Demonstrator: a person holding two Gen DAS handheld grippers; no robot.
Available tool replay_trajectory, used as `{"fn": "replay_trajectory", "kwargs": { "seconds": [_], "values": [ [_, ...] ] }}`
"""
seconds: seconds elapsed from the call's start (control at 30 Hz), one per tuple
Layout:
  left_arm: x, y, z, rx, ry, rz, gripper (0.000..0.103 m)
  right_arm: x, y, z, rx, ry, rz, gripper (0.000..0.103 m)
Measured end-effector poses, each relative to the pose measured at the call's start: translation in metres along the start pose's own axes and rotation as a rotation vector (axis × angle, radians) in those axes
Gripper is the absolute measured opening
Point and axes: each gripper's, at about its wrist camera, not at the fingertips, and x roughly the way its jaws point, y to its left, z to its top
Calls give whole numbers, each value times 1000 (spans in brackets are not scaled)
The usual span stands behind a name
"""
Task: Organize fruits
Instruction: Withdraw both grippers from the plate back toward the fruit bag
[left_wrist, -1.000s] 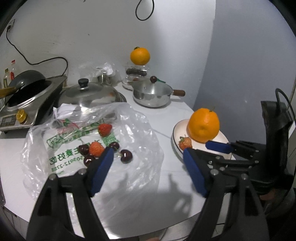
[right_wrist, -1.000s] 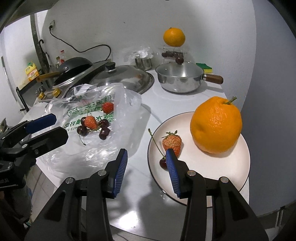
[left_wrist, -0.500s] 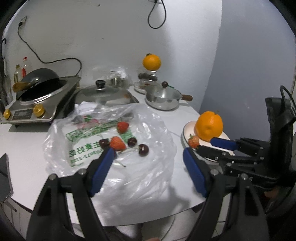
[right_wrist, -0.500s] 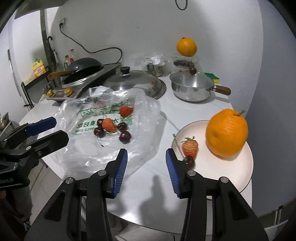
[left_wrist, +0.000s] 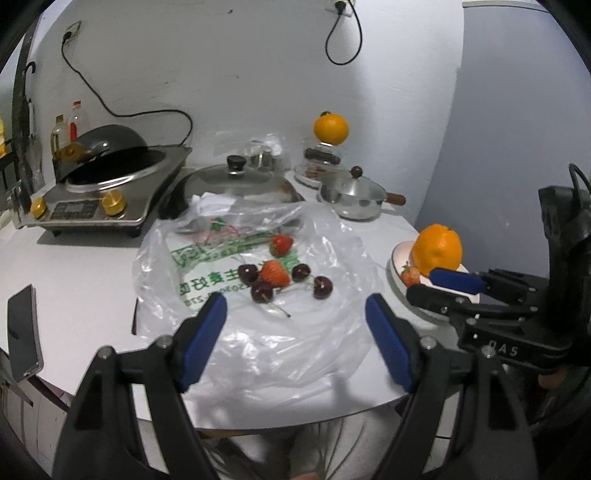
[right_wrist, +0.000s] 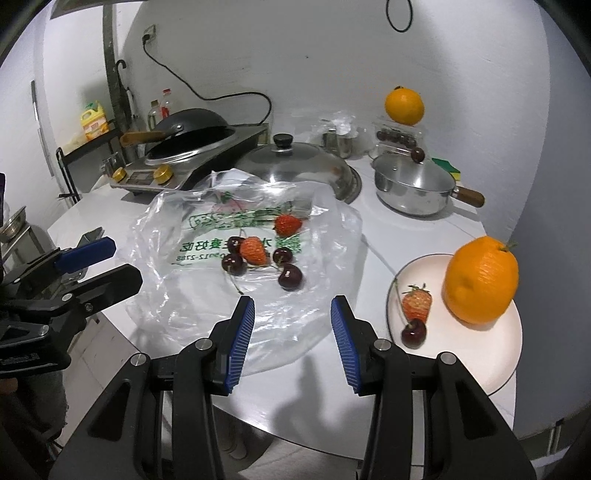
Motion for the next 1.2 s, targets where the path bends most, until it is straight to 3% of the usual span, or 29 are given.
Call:
{"fn": "replay_trajectory", "kwargs": {
  "seconds": [1.2],
  "values": [
    [74, 37, 5, -44, 93, 45, 79, 96, 12, 21, -39, 108, 83, 46]
  ]
}}
